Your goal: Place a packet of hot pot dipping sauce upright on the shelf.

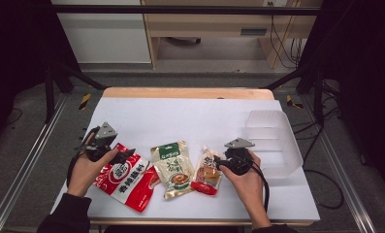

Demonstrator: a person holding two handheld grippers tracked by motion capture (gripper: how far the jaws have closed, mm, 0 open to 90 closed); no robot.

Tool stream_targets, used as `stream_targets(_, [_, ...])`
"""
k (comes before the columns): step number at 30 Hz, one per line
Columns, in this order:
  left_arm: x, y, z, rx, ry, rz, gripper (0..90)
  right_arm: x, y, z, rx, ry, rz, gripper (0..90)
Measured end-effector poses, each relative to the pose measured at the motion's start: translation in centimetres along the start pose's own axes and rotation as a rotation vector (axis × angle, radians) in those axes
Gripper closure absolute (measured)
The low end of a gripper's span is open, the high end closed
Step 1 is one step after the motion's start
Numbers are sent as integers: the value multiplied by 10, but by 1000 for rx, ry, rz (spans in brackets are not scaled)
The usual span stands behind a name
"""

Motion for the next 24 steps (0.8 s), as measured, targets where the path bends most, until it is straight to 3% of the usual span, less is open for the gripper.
stream_targets(8, [4,-11,11,-30,-44,-20,68,1,-1,-3,8,13,-1,335])
stream_targets(13, [-5,-15,19,-41,-63,-49,68,5,-7,-1,21,13,-2,449])
stream_targets(16, [-8,-17,22,-41,-79,-68,68,2,-13,-1,31,11,-30,491])
stream_targets(19, [-6,-17,24,-45,-78,-59,68,-4,-17,-4,54,-8,-66,502])
stream_targets(21, [-6,-18,25,-47,-82,-62,68,-8,-19,-4,55,11,-89,510])
stream_targets(24, [-5,-18,26,-49,-83,-61,68,-12,-20,-5,61,1,-108,515])
Point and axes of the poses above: each handheld gripper's, and its own axes: y roughly backward along the jaws, x roughly out of its top, z roughly to its right, the point moved 9 cm from there along -y, roughly forward along the jaws, and after that the axes turned 15 degrees about z, right-handed, at the moved point
